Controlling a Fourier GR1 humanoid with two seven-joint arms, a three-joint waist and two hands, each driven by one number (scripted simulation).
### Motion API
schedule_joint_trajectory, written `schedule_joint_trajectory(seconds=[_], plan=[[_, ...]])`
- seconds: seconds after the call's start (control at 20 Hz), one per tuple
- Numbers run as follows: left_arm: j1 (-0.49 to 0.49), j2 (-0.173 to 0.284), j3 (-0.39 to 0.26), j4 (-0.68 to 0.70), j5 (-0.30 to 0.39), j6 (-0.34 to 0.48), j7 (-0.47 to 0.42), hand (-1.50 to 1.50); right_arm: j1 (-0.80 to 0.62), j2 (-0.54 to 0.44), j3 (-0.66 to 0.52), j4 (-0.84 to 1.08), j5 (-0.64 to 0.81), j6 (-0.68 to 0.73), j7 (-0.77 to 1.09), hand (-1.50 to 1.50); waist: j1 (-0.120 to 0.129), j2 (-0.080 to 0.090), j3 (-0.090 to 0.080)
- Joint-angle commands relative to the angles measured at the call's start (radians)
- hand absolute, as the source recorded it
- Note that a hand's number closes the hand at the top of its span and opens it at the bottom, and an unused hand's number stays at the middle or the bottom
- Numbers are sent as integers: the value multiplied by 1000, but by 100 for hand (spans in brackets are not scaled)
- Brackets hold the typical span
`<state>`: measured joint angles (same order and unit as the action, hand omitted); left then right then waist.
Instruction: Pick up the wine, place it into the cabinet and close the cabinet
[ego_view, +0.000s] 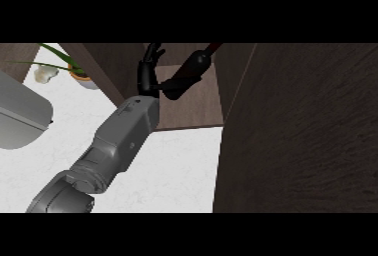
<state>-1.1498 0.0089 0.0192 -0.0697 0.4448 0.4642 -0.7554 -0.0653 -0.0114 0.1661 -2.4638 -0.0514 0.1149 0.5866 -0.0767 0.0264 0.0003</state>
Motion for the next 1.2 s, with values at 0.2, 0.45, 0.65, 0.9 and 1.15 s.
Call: schedule_joint_trajectory(seconds=[0.2, 0.45, 0.65, 0.9, 1.15], plan=[[39, -8, 10, -5, -4, 37, -51, -150, 17, 0, -16, -26, -48, 9, 5, -150, -8, 6, -2], [81, -9, 29, -16, 4, -2, -106, -150, 9, -12, -13, -12, -44, 23, 2, -150, -2, 6, -2], [43, 9, 30, -20, -3, -18, -77, -150, 24, 0, 7, -33, -26, 17, -6, -150, -3, 3, -1], [105, 6, 30, -25, -11, -118, -128, -150, -21, 4, 7, -58, -17, -14, 61, -150, 6, 1, -3], [86, -9, 14, -14, -26, -149, -103, -150, -39, 11, 25, 2, -22, -14, 11, -150, 7, 0, -2]])
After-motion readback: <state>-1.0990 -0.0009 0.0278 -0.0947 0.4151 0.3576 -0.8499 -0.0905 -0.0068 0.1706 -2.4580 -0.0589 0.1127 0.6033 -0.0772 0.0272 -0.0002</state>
